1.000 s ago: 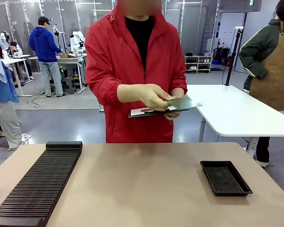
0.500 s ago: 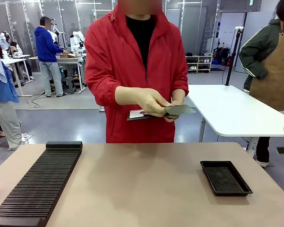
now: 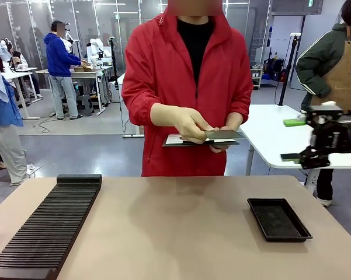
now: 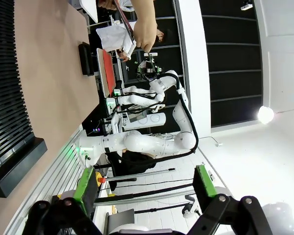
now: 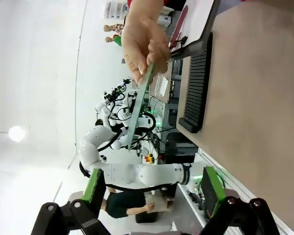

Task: Inspect the PCB.
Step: Pick up the Blank PCB that the human is holding.

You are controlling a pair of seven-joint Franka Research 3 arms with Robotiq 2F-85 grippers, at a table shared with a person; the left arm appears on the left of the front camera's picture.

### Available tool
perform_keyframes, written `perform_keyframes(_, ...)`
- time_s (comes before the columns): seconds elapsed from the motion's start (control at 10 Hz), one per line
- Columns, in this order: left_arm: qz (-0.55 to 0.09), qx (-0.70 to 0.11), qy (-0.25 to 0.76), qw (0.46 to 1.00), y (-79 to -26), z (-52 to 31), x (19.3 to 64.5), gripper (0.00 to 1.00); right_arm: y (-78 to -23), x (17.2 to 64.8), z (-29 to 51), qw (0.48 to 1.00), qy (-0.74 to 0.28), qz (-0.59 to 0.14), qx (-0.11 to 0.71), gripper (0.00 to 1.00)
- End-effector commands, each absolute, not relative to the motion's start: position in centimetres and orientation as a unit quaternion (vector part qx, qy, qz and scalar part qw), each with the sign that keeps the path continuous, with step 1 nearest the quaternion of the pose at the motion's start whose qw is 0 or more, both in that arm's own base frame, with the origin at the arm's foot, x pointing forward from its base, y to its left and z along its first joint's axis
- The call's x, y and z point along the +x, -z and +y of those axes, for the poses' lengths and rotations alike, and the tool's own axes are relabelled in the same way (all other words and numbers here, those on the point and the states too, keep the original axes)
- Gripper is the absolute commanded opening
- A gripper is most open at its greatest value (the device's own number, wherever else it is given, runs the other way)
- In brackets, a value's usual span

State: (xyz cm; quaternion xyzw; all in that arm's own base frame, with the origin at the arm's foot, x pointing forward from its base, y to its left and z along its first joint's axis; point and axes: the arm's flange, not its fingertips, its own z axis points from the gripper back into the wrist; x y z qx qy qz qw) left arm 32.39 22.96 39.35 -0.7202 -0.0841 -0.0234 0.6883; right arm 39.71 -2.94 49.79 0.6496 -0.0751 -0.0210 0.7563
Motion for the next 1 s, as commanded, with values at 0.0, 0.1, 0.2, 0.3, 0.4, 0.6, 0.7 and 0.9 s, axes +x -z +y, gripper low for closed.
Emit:
perform_keyframes(0.0, -0.077, -0.718, 0.021, 0.691, -39.8, 23.0, 32.1, 1.00, -50.5, 41.0, 0.2, 0.759, 0.050, -0.043, 0.648, 1.00)
perform_keyframes(0.1, -0.077, -0.718, 0.021, 0.691, -39.8, 23.0, 32.1, 1.00, -50.5, 41.4, 2.1, 0.759, 0.046, -0.030, 0.648, 1.00)
perform_keyframes(0.2, -0.077, -0.718, 0.021, 0.691, -39.8, 23.0, 32.1, 1.00, -50.7, 41.5, 3.6, 0.754, 0.043, -0.026, 0.654, 1.00)
perform_keyframes(0.3, -0.077, -0.718, 0.021, 0.691, -39.8, 23.0, 32.1, 1.00, -50.7, 41.6, 4.8, 0.751, 0.044, -0.023, 0.658, 1.00)
perform_keyframes(0.4, -0.077, -0.718, 0.021, 0.691, -39.8, 23.0, 32.1, 1.00, -50.5, 41.7, 5.9, 0.747, 0.046, -0.016, 0.663, 1.00)
perform_keyframes(0.6, -0.077, -0.718, 0.021, 0.691, -39.8, 23.0, 32.1, 1.00, -50.2, 41.8, 7.7, 0.741, 0.046, 0.000, 0.669, 1.00)
perform_keyframes(0.7, -0.077, -0.718, 0.021, 0.691, -39.8, 23.0, 32.1, 1.00, -50.0, 42.0, 8.2, 0.736, 0.050, 0.001, 0.675, 1.00)
perform_keyframes(0.9, -0.077, -0.718, 0.021, 0.691, -39.8, 23.0, 32.1, 1.00, -49.5, 42.0, 9.1, 0.731, 0.053, 0.015, 0.680, 1.00)
